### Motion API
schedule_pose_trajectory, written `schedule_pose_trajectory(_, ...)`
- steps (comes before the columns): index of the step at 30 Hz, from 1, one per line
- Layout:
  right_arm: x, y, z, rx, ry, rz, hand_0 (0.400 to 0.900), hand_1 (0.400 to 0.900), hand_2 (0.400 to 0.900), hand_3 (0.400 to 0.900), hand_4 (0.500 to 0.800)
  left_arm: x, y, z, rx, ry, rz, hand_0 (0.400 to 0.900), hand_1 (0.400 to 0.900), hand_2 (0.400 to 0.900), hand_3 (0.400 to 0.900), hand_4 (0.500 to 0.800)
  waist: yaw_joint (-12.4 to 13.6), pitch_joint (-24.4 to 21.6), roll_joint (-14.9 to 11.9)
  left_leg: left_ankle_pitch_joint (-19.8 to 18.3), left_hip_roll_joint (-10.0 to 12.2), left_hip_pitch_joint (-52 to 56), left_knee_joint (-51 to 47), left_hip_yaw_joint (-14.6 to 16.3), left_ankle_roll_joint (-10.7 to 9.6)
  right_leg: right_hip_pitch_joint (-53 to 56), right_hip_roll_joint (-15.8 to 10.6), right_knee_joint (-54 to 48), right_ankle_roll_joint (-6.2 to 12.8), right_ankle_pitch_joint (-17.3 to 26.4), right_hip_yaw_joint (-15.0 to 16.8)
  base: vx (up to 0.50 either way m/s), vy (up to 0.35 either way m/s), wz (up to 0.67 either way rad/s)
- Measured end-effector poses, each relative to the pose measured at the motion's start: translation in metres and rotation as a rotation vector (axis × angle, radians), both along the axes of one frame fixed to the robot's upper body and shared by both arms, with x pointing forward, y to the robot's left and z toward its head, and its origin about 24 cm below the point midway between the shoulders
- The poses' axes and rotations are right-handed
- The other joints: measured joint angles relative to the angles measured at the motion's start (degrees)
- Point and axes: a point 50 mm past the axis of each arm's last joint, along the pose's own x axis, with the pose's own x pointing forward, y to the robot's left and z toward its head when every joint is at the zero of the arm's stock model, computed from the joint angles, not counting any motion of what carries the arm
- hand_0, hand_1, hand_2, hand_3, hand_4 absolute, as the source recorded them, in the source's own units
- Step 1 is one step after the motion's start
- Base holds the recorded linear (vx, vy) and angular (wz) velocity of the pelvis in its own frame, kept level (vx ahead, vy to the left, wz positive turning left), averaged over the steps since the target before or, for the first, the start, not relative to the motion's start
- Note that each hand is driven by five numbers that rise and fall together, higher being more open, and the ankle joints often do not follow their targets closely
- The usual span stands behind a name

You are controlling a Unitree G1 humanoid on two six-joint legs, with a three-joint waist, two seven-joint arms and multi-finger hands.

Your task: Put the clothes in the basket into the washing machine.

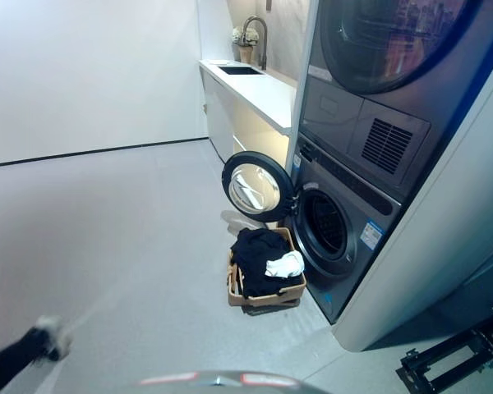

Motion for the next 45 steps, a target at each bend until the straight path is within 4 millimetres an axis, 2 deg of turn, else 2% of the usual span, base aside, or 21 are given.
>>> schedule_pose_trajectory(32, 0.000, 0.000, 0.000, 0.001, 0.000, 0.000, 0.900, 0.900, 0.900, 0.900, 0.800, 0.000, 0.000, 0.000, -0.001, -0.001, 0.000, 0.900, 0.900, 0.900, 0.900, 0.800, -0.3, 0.0, 0.4, 0.0, 0.0, -1.0, 0.0, 0.1, 0.0, -1.2, 0.0, 0.2, 0.00, 0.0, 0.1, 0.00, -0.015, -0.01)
schedule_pose_trajectory(34, 0.004, 0.000, 0.000, 0.000, -0.011, 0.003, 0.900, 0.900, 0.900, 0.900, 0.800, 0.003, 0.000, 0.000, -0.001, -0.007, -0.003, 0.900, 0.900, 0.900, 0.900, 0.800, -0.4, 0.2, 0.8, 0.1, 0.2, -2.2, 0.0, 0.3, 0.0, -3.2, 0.1, 2.2, 0.12, -0.2, 0.4, -0.10, -0.121, -0.09)
schedule_pose_trajectory(37, 0.024, 0.000, 0.001, 0.000, -0.060, 0.008, 0.900, 0.900, 0.900, 0.900, 0.800, 0.014, 0.001, 0.001, 0.001, -0.033, 0.001, 0.900, 0.900, 0.900, 0.900, 0.800, -1.2, 2.2, 1.9, 1.0, 0.8, -4.1, 0.4, 0.6, -0.4, -6.6, 0.6, 5.6, -0.65, -1.7, 1.0, -0.04, -0.210, -0.14)
schedule_pose_trajectory(39, 0.032, 0.000, 0.001, 0.000, -0.082, 0.009, 0.900, 0.900, 0.900, 0.900, 0.800, 0.019, -0.001, 0.001, -0.008, -0.051, 0.024, 0.900, 0.900, 0.900, 0.900, 0.800, -1.3, 4.0, 2.8, 0.0, 1.6, -5.9, 3.8, 0.4, -0.7, -6.9, 1.8, 7.2, -1.52, -2.1, 1.4, 0.00, -0.250, 0.04)
schedule_pose_trajectory(40, 0.038, 0.000, 0.002, 0.002, -0.103, 0.002, 0.900, 0.900, 0.900, 0.900, 0.800, 0.021, -0.002, 0.001, -0.011, -0.061, 0.037, 0.900, 0.900, 0.900, 0.900, 0.800, -1.0, 5.4, 3.7, -1.4, 2.5, -8.1, 7.3, 0.2, -1.3, -9.1, 2.9, 13.4, -3.94, -4.6, 0.8, 0.02, -0.248, -0.01)
schedule_pose_trajectory(41, 0.044, 0.002, 0.002, 0.005, -0.117, 0.001, 0.900, 0.900, 0.900, 0.900, 0.800, 0.031, -0.001, 0.003, -0.011, -0.092, 0.051, 0.900, 0.900, 0.900, 0.900, 0.800, -0.5, 7.4, 3.7, -3.2, 3.0, -10.1, 12.3, 0.1, -3.5, -9.9, 3.5, 17.8, -4.27, -8.4, -0.1, 0.03, -0.228, -0.06)
schedule_pose_trajectory(42, 0.051, 0.000, 0.003, 0.000, -0.134, -0.002, 0.900, 0.900, 0.900, 0.900, 0.800, 0.042, -0.003, 0.004, -0.020, -0.122, 0.055, 0.900, 0.900, 0.900, 0.900, 0.800, -0.3, 9.8, 3.4, -4.5, 2.6, -11.9, 18.3, -0.9, -4.3, -9.4, 3.0, 17.8, -4.96, -10.4, 0.1, 0.02, -0.142, -0.05)
schedule_pose_trajectory(43, 0.058, -0.004, 0.005, -0.012, -0.153, -0.007, 0.900, 0.900, 0.900, 0.900, 0.800, 0.045, -0.007, 0.003, -0.031, -0.134, 0.074, 0.900, 0.900, 0.900, 0.900, 0.800, 0.6, 11.7, 4.0, -4.4, 2.8, -13.7, 23.1, -2.2, -5.5, -9.2, 3.2, 18.1, -5.31, -10.3, 0.3, 0.03, -0.141, -0.03)
schedule_pose_trajectory(44, 0.061, -0.008, 0.007, -0.022, -0.160, -0.004, 0.900, 0.900, 0.900, 0.900, 0.800, 0.052, -0.010, 0.004, -0.041, -0.158, 0.076, 0.900, 0.900, 0.900, 0.900, 0.800, 1.0, 13.1, 3.9, -4.6, 2.3, -16.0, 28.6, -2.9, -6.0, -8.8, 2.8, 18.2, -5.81, -10.0, 0.4, 0.05, -0.108, 0.02)
schedule_pose_trajectory(45, 0.066, -0.013, 0.009, -0.038, -0.171, 0.003, 0.900, 0.900, 0.900, 0.900, 0.800, 0.051, -0.015, 0.003, -0.054, -0.156, 0.091, 0.900, 0.900, 0.900, 0.900, 0.800, 1.5, 14.0, 4.6, -3.6, 2.1, -17.4, 32.8, -3.2, -6.4, -8.3, 2.8, 18.1, -6.06, -10.0, 0.5, 0.10, -0.109, 0.01)
